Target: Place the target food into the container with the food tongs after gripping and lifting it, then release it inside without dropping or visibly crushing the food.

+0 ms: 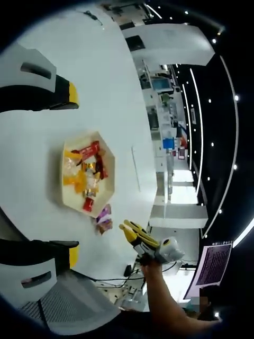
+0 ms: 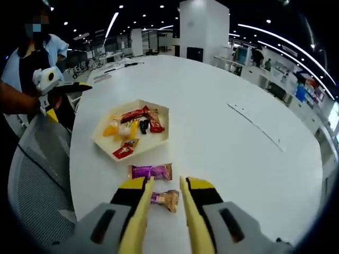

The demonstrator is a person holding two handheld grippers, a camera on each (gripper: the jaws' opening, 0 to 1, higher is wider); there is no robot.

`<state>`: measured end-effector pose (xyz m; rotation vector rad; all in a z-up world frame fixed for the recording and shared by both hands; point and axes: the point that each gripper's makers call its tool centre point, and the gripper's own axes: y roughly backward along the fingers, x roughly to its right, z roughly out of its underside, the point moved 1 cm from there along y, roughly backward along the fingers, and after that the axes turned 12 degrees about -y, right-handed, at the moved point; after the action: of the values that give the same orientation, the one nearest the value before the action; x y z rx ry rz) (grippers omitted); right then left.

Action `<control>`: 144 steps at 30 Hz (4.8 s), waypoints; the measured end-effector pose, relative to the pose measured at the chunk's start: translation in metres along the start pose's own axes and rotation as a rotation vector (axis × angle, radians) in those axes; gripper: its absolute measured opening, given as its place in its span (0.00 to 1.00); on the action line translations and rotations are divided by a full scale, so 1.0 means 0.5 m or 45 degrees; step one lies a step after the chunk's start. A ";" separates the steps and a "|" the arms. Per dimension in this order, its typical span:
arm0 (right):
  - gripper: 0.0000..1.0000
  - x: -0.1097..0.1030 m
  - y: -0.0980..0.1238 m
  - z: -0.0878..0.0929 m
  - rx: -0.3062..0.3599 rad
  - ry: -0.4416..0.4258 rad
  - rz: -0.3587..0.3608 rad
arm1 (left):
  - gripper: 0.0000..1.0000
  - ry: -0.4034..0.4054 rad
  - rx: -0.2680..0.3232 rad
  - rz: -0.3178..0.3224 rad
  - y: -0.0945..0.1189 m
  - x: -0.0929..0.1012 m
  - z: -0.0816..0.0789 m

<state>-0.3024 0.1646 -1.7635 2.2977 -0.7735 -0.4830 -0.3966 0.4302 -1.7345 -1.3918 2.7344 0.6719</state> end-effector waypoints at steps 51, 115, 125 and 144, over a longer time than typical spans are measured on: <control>0.28 -0.031 -0.011 0.063 -0.136 0.110 -0.133 | 1.00 -0.003 -0.009 -0.005 0.000 -0.001 0.002; 0.22 -0.108 -0.095 -0.166 -0.170 0.252 -0.150 | 1.00 -0.003 0.035 -0.018 0.003 -0.005 -0.010; 0.22 -0.131 -0.131 -0.205 -0.171 0.280 -0.176 | 1.00 -0.003 0.031 -0.017 0.003 -0.005 -0.009; 0.22 -0.135 -0.161 -0.231 -0.167 0.299 -0.178 | 1.00 0.003 0.034 -0.031 0.004 -0.009 -0.010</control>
<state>-0.2617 0.3106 -1.7272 2.2439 -0.4555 -0.3076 -0.3945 0.4330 -1.7284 -1.4184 2.7134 0.6308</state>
